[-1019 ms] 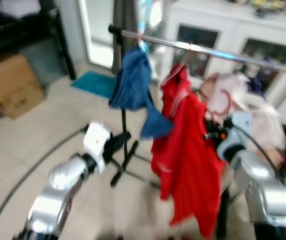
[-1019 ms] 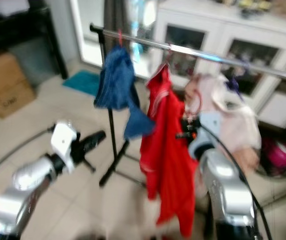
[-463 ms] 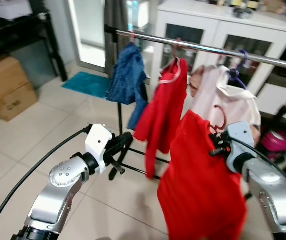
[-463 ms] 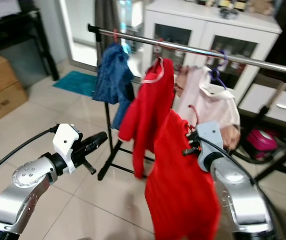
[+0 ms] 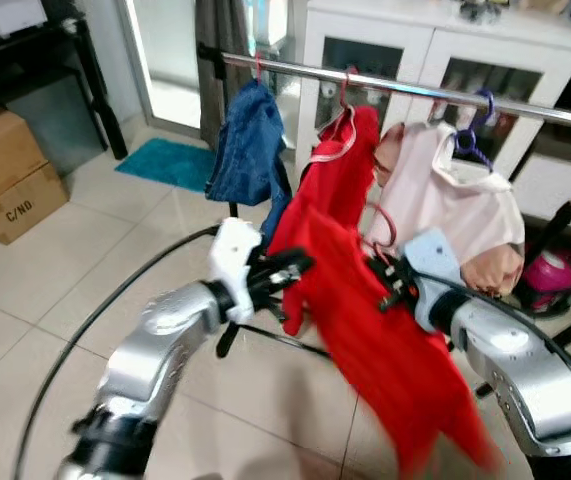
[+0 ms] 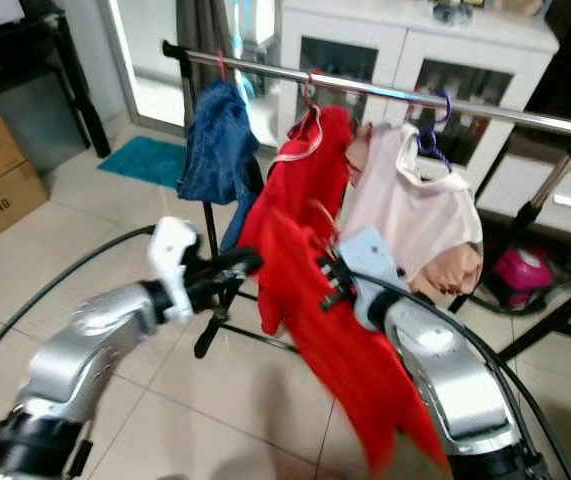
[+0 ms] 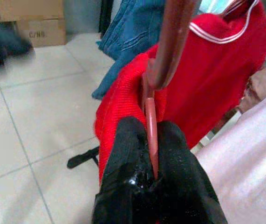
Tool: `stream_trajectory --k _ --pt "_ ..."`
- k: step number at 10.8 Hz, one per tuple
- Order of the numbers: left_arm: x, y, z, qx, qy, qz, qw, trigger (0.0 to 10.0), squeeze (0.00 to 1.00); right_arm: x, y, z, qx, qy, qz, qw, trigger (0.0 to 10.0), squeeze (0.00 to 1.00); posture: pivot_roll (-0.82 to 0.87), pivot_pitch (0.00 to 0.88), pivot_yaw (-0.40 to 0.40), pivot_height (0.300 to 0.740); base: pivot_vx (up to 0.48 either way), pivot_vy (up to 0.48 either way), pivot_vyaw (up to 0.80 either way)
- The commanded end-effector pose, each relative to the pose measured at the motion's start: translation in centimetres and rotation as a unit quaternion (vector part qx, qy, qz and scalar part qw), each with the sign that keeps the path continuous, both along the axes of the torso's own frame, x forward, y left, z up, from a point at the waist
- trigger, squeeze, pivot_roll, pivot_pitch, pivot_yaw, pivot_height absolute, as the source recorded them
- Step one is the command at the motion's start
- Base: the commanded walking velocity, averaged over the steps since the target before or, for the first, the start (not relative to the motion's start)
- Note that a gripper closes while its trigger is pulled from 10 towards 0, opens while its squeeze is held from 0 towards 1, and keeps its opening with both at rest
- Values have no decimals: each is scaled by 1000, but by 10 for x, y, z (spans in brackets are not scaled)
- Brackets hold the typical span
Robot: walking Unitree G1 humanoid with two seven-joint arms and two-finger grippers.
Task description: Hang hanger
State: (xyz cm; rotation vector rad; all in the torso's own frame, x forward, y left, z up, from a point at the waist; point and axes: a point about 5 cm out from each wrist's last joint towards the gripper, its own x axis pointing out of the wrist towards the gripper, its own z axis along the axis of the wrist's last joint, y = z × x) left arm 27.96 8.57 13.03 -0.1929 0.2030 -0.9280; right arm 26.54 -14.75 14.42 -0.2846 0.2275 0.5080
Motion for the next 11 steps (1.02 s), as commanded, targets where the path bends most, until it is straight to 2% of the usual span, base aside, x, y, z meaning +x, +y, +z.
stream_trajectory --k 1,2,4,7,9,10,11 --pt "1 -5 4 -43 31 -3 999 10000 192 0 7 14 1 -28 9 1000 0 0 -132 0 11 740 0 0 0" --pt "1 -5 6 -60 32 0 998 10000 0 -1 11 15 4 -31 14 999 0 0 -121 0 12 740 0 0 0" --pt "9 -5 18 -149 48 5 988 10000 0 -3 28 20 14 -40 36 998 0 0 -121 0 22 740 0 0 0" --pt "18 -12 10 -148 88 -22 985 10000 0 -9 40 20 18 -37 64 997 0 0 -107 0 34 740 0 0 0" --pt "25 -7 -1 -116 127 8 985 10000 0 -12 51 24 22 -40 88 995 0 0 -115 0 50 740 0 0 0" --pt "25 -6 1 -128 123 5 984 0 0 -12 53 26 23 -43 93 994 0 0 -115 0 53 740 0 0 0" --pt "24 -5 2 -131 121 2 984 0 0 -12 53 26 24 -44 94 994 0 0 -114 0 52 740 0 0 0"
